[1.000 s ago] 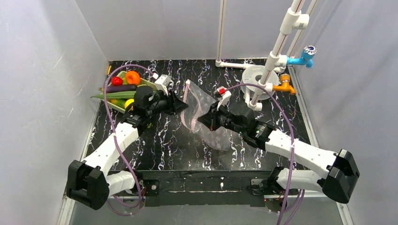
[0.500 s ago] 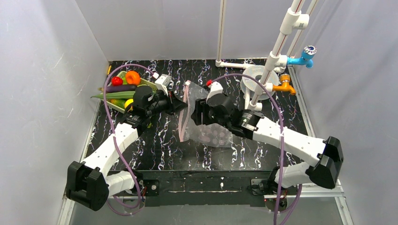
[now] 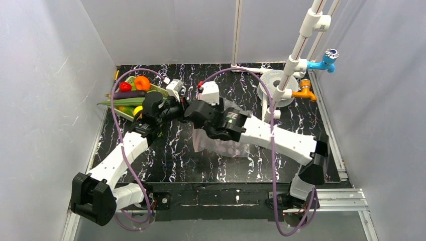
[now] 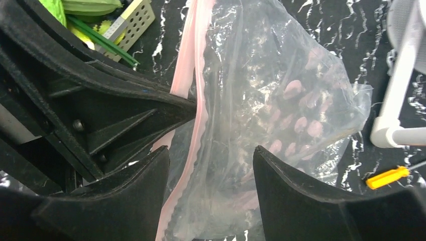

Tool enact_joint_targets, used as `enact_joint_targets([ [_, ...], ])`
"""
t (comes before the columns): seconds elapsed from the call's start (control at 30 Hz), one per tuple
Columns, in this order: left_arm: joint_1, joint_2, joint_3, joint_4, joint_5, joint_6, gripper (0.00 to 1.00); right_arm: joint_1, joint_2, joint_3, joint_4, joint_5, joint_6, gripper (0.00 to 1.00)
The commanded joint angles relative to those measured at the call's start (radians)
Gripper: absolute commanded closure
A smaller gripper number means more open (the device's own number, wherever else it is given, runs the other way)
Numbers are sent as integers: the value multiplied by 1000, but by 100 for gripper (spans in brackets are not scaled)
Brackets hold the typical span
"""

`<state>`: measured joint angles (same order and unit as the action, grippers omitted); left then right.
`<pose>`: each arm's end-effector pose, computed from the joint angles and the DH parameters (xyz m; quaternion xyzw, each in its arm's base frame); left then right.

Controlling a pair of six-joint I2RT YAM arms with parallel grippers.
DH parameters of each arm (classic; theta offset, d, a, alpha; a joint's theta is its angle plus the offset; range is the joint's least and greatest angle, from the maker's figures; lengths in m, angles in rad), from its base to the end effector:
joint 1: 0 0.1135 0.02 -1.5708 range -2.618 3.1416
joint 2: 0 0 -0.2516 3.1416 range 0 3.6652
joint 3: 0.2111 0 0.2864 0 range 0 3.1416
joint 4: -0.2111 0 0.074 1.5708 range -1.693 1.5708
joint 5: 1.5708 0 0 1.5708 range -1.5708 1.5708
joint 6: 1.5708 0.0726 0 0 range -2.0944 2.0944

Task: Place the food in the zip-top bag and seal the zipper
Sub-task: Open the zipper of the food storage bag at the center of the board.

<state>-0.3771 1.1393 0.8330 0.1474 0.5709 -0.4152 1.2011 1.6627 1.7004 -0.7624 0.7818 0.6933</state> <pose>0.2954 -0.1592 0.2934 0.1687 0.7335 -0.4379 0.4916 0.1975 0.3682 0.3514 -0.0603 0.8553 0.1052 0.5037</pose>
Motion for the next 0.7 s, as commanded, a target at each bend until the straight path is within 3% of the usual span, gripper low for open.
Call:
enact_joint_targets([
  [0.0,-5,-20,6,28,26,-4,100,57,74,131,-156,229,51,33],
  [0.27,-5,-21,4,24,20,-4,100,113,205,304,-358,374,91,42],
  [0.47,-5,-13,7,24,22,-7,100,127,150,194,-140,284,-71,74],
  [0.67,-5,-20,2,28,20,-7,100,122,120,111,-24,252,-92,80],
])
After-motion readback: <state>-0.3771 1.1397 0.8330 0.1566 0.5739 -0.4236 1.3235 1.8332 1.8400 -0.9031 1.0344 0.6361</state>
